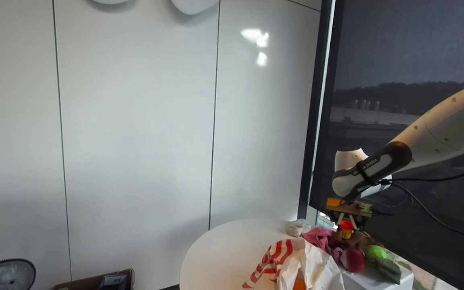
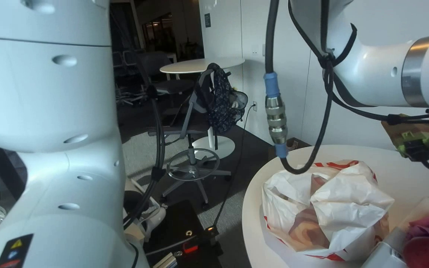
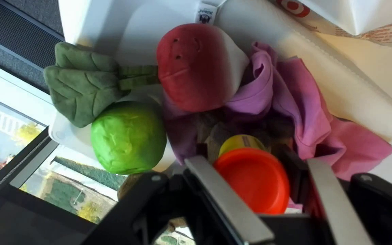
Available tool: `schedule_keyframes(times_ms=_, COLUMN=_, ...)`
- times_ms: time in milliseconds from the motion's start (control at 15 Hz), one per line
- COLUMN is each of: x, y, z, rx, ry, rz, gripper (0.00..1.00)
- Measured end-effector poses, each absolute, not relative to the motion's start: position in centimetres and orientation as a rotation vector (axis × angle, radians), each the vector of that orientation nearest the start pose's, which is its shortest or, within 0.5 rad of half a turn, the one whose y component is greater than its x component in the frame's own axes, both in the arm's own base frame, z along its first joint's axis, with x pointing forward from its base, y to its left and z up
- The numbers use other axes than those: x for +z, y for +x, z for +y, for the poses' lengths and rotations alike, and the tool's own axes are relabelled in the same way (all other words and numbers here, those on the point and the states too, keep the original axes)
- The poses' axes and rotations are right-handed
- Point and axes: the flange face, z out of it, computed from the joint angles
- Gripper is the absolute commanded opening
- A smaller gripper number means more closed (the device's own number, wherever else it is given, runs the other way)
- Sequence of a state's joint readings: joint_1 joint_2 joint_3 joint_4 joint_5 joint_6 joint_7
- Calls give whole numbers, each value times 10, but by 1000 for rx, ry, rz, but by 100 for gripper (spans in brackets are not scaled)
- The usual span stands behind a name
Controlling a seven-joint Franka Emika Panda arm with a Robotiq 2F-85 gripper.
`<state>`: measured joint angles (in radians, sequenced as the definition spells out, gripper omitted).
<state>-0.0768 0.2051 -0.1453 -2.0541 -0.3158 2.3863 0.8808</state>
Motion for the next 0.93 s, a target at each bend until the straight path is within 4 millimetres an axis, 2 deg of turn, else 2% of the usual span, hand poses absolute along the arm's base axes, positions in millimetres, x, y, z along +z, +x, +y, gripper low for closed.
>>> schedule_keyframes(times_ms=333, x=308, y=603, z=-136, rx=-304, ry=-3036, rz=1461, gripper=27)
schedule_keyframes(times_ms=600, x=291, y=613, z=-137, rx=-267, ry=-3003, rz=1496, gripper=27)
schedule_keyframes(times_ms=667, x=290, y=614, z=-137, rx=-258, ry=-2983, rz=1510, gripper=73)
schedule_keyframes(times_ms=933, x=286, y=615, z=-137, rx=-220, ry=-2903, rz=1569, gripper=98)
